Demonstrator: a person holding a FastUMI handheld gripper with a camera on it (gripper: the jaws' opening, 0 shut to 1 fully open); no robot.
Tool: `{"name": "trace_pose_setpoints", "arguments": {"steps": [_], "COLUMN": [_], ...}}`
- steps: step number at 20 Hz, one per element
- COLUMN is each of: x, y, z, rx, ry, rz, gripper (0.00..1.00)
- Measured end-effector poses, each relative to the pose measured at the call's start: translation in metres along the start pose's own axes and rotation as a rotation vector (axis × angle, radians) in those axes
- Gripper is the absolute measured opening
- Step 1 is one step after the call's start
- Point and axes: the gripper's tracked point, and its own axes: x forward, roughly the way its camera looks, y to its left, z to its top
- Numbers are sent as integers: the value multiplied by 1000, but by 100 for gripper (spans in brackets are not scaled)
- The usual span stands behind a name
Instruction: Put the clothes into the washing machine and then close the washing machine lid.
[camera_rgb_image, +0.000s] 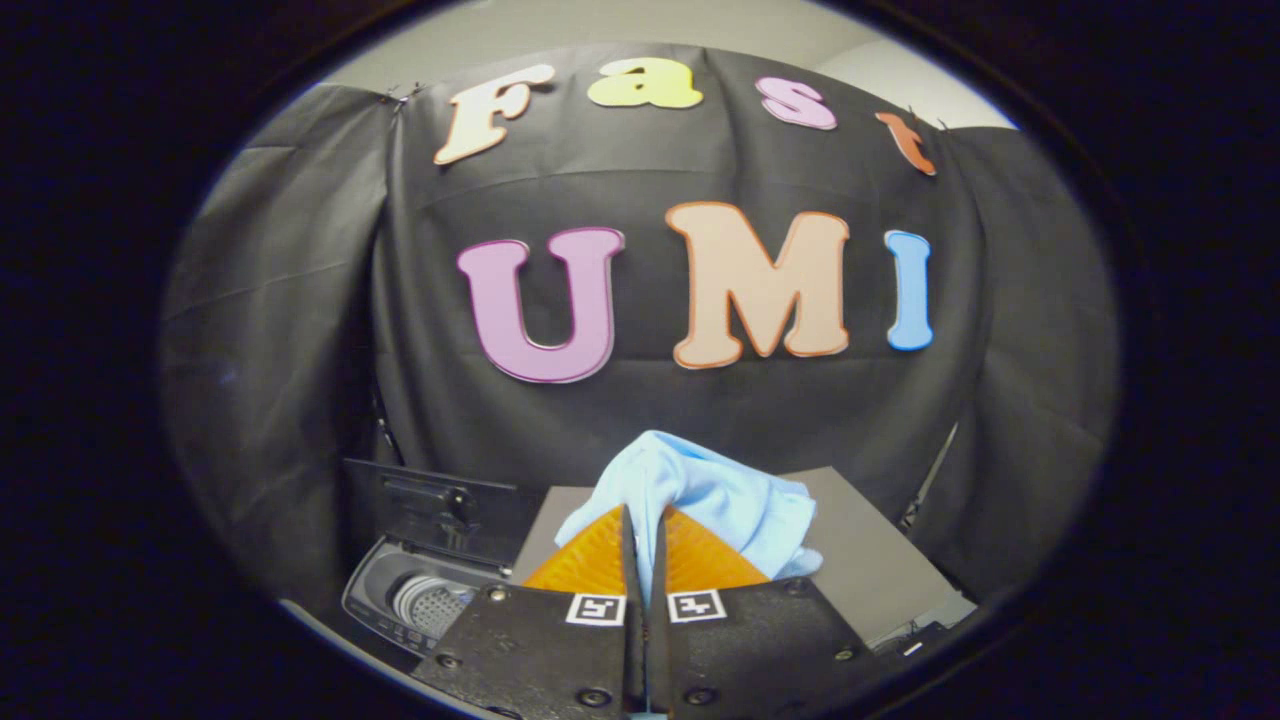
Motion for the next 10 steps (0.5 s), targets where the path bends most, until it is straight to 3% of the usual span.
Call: {"name": "trace_pose_setpoints", "arguments": {"steps": [6, 10], "x": [5, 12], "y": [100, 170], "z": [14, -2], "rx": [61, 110], "ry": [-22, 4], "rz": [145, 228], "gripper": [1, 2]}}
